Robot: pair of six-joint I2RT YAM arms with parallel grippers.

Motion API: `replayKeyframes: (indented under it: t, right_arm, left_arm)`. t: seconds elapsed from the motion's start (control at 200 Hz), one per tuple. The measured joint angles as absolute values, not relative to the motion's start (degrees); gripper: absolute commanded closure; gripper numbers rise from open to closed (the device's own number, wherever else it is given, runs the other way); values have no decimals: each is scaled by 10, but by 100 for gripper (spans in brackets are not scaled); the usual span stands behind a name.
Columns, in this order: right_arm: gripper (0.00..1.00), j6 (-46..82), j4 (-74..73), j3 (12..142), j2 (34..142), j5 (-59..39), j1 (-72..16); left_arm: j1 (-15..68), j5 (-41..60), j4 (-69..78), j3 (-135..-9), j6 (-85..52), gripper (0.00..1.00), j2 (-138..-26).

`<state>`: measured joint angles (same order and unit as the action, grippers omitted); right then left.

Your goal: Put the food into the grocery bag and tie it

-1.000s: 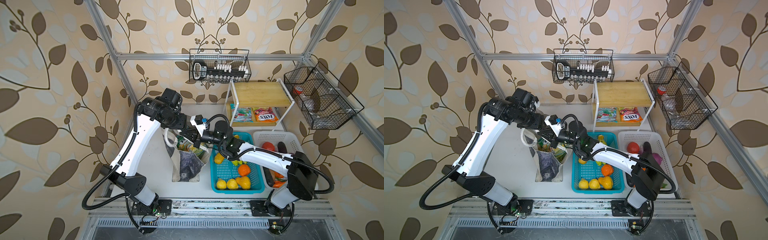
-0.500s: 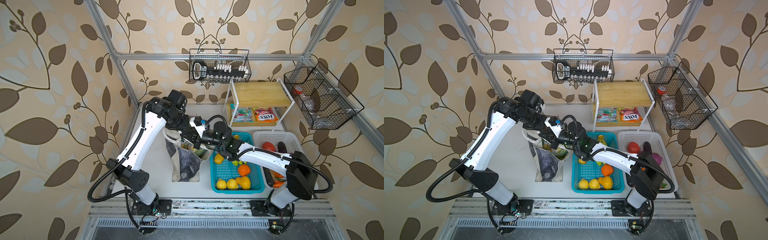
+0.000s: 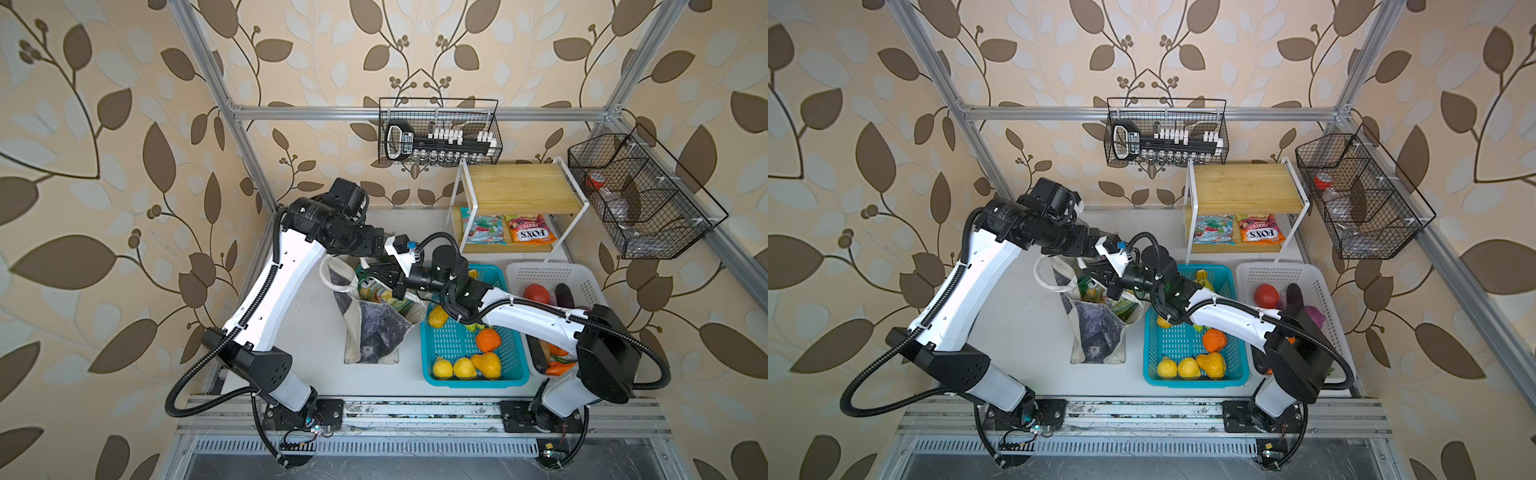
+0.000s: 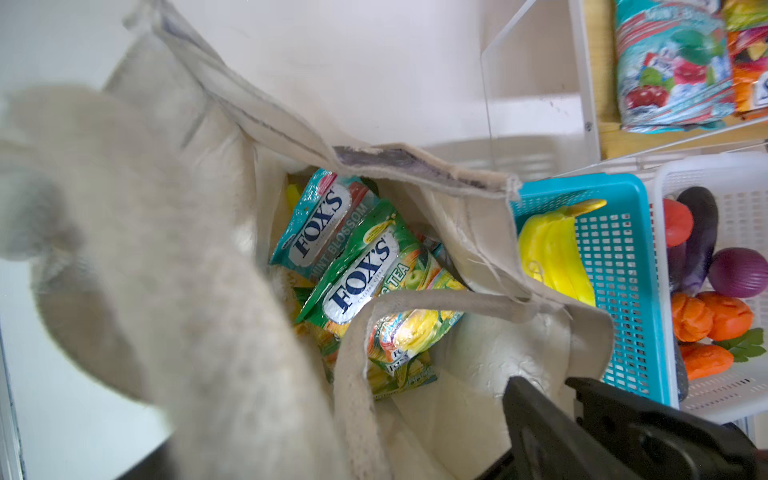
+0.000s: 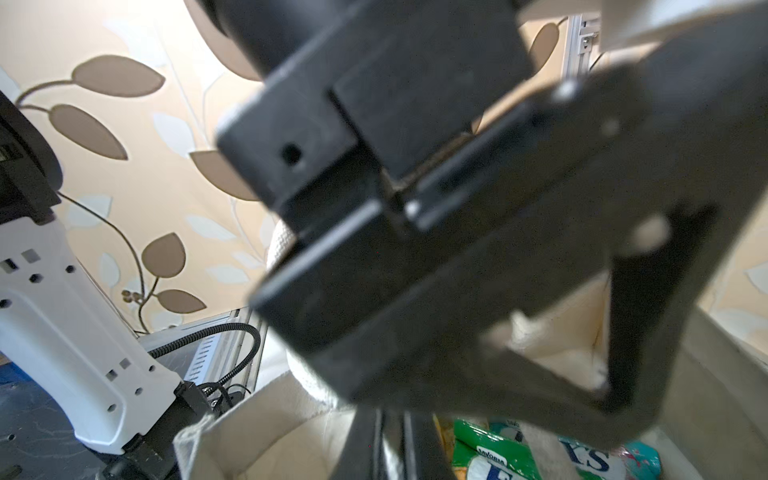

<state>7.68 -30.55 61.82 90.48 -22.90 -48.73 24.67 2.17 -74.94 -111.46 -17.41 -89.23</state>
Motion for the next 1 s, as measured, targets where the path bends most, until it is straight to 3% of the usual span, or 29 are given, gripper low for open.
replayKeyframes:
  t: [0.11, 0.17, 0.215, 0.395, 0.52, 0.73, 1.0]
  right_arm:
    - [100, 80, -318, 603, 893, -228, -486]
    - [100, 79, -319, 599, 889, -224, -486]
    - [100, 77, -319, 598, 886, -222, -486]
    - [100, 70, -315, 598, 874, -214, -486]
    - [100, 67, -315, 598, 870, -209, -493]
    - [100, 65, -311, 598, 874, -203, -502]
    - [100, 65, -310, 598, 877, -201, -495]
  left_arm:
    - [247, 19, -750, -1120, -178, 5, -889]
    - [247, 15, -750, -1125, -178, 21, -889]
    - [247, 12, -750, -1127, -180, 24, -889]
    - [247, 8, -746, -1128, -181, 1, -884]
    - [247, -8, -758, -1148, -182, 1, -885]
    - [247, -126, -849, -1289, -182, 1, -916]
    - [235, -165, -864, -1216, -182, 1, -880]
